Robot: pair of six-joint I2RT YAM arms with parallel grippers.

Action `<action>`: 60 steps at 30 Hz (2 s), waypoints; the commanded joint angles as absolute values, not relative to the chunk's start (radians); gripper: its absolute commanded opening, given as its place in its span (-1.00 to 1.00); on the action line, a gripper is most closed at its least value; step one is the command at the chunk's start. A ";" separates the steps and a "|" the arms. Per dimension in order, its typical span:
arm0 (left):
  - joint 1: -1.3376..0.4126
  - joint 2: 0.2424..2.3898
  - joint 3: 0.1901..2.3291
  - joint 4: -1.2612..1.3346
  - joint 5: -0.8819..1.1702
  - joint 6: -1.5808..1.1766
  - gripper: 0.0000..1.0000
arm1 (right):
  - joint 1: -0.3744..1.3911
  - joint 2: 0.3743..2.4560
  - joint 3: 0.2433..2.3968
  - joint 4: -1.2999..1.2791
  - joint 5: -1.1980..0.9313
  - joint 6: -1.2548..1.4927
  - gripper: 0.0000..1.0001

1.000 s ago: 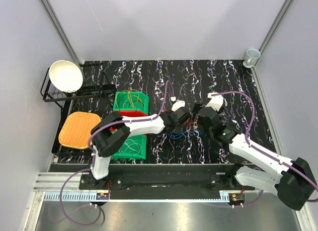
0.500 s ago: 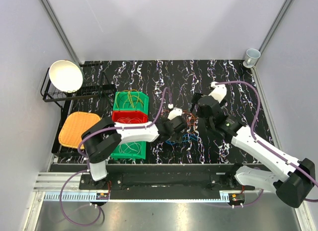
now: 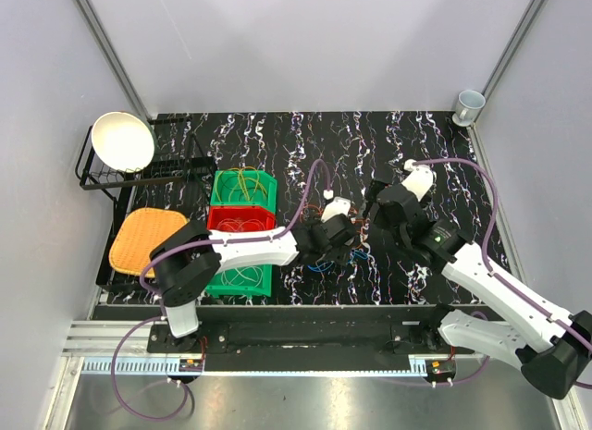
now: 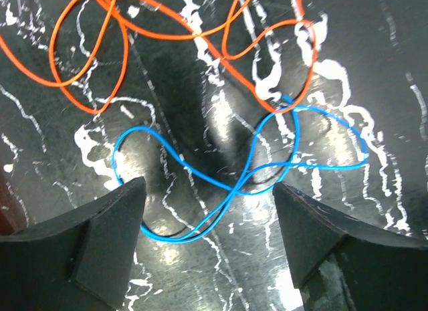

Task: Untangle the cables

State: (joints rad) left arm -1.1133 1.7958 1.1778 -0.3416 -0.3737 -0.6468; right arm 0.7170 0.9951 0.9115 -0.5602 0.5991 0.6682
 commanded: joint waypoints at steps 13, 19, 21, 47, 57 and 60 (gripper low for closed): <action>-1.121 1.951 1.250 -0.321 -0.351 -0.699 -0.19 | 0.710 1.008 0.885 -0.571 0.549 0.736 0.99; -1.121 1.898 1.258 -0.380 -0.385 -0.709 -1.00 | 0.710 1.015 0.868 -0.558 0.535 0.753 0.99; -1.121 1.836 1.264 -0.426 -0.402 -0.707 -1.00 | 0.712 1.026 0.868 -0.548 0.529 0.756 0.99; -0.971 1.039 1.017 -0.959 -0.575 -0.844 -1.00 | 0.710 1.080 0.683 -0.239 0.422 0.715 0.99; -0.936 0.878 0.824 -1.011 -0.647 -1.048 -1.00 | 0.712 0.960 0.558 -0.060 0.284 0.635 0.95; -0.936 0.864 0.781 -1.012 -0.684 -1.115 -1.00 | 0.710 0.972 0.558 -0.035 0.230 0.605 0.96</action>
